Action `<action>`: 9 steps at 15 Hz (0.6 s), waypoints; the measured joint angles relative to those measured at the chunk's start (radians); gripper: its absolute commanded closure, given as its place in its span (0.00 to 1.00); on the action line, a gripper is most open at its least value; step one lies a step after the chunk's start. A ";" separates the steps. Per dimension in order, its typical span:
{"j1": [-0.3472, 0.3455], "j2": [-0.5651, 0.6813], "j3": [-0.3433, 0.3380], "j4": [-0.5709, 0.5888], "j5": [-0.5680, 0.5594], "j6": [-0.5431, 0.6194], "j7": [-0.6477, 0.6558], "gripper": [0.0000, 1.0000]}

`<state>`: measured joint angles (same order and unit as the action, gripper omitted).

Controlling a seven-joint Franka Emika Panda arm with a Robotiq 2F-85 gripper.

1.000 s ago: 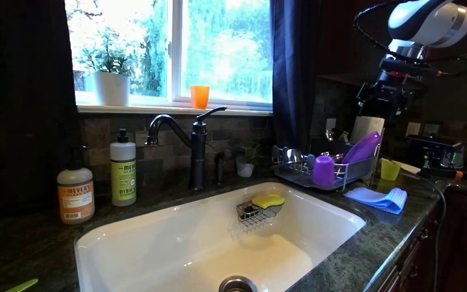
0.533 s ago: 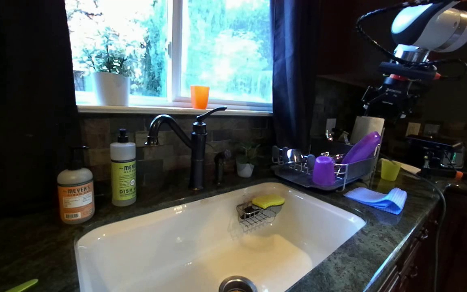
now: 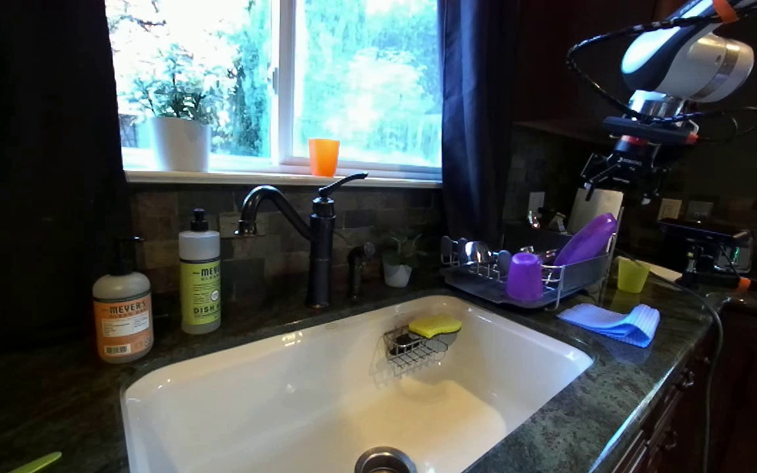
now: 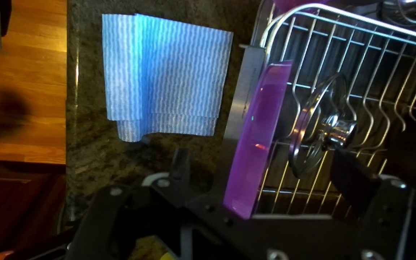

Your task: Remove the purple plate from the drying rack and put it on the left side of the cabinet

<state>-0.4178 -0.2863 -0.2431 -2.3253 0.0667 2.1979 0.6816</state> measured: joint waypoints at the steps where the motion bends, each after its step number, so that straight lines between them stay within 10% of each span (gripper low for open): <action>1: 0.000 0.013 -0.002 0.007 0.000 0.002 0.011 0.00; 9: -0.001 0.115 -0.011 0.076 -0.014 -0.046 0.108 0.00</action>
<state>-0.4183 -0.1716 -0.2538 -2.2493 0.0524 2.1520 0.7894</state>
